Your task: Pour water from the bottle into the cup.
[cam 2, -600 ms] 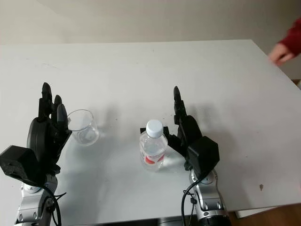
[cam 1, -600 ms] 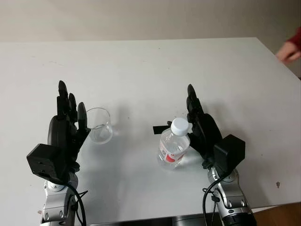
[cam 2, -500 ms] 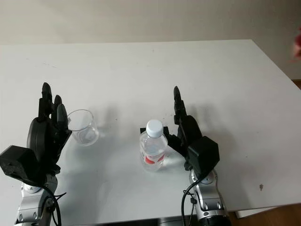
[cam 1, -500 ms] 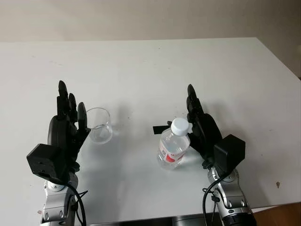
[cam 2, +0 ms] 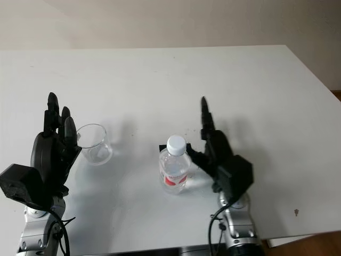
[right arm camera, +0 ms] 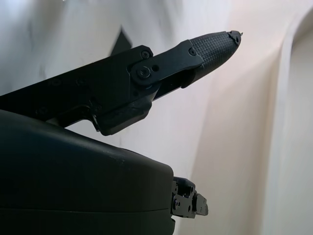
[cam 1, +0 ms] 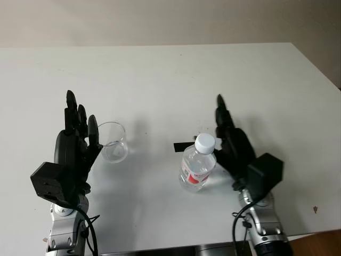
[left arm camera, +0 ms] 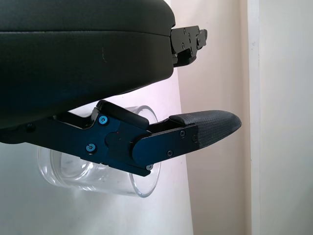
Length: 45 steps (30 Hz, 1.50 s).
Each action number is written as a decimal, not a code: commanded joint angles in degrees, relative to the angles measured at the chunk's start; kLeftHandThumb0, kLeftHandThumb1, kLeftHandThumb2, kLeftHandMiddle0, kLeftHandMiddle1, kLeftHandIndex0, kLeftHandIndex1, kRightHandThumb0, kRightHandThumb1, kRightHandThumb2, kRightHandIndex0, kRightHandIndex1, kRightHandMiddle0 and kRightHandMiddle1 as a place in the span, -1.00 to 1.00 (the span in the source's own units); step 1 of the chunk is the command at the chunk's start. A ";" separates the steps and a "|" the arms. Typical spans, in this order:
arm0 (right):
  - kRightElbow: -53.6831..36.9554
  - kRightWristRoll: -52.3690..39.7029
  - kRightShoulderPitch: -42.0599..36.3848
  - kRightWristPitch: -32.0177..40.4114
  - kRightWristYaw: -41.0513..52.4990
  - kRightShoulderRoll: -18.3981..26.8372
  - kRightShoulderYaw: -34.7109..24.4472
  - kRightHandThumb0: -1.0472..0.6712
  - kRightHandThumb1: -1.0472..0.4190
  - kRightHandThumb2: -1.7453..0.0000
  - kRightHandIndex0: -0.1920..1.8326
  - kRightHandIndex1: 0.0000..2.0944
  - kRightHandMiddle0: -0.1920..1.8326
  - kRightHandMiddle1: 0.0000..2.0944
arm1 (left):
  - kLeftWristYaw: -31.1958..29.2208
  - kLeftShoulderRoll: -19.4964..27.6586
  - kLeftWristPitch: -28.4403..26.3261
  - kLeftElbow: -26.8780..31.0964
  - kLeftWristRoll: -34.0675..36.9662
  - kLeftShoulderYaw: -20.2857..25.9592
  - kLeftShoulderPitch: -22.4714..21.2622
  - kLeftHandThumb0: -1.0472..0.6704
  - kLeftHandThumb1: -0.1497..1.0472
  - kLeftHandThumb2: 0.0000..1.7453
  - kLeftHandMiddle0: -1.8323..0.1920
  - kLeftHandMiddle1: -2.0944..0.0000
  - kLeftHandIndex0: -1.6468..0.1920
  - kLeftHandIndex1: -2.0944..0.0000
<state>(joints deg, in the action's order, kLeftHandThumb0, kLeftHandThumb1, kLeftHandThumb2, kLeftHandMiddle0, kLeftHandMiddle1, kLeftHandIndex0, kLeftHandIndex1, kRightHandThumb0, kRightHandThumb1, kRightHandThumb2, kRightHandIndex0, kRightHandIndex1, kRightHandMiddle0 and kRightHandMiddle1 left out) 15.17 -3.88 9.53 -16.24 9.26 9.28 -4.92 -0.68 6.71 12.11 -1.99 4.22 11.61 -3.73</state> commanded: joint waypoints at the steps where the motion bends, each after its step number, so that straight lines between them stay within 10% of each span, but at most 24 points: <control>1: 0.56 -1.39 0.64 -2.40 1.04 2.05 -2.21 -0.77 -0.93 0.94 -1.00 -1.00 -1.00 -1.00 | 0.10 0.24 0.26 -0.03 -0.11 0.03 -0.07 -0.60 1.00 -0.24 0.90 0.94 0.93 1.00; 24: -12.95 -1.97 -17.01 -8.42 20.26 11.44 1.14 -0.84 -0.89 0.94 -1.00 -1.00 -1.00 -1.00 | -0.52 1.18 0.18 -0.80 0.39 0.26 -0.53 -0.62 1.00 -0.27 0.90 0.94 0.93 1.00; 45: -12.53 4.49 -13.52 -8.64 15.90 3.76 13.48 -0.85 -0.86 0.93 -1.00 -1.00 -1.00 -1.00 | -0.15 1.51 0.28 -1.23 -0.49 0.29 -1.61 -0.62 1.00 -0.28 0.89 0.94 0.90 1.00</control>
<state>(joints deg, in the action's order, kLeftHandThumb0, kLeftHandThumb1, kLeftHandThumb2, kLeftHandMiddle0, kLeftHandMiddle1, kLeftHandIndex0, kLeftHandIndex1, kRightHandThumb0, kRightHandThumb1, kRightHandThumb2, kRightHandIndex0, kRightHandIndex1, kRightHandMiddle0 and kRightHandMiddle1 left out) 1.53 0.10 -5.09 -23.62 25.69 13.90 7.91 -0.89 7.83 12.33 -3.83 4.00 12.02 -4.98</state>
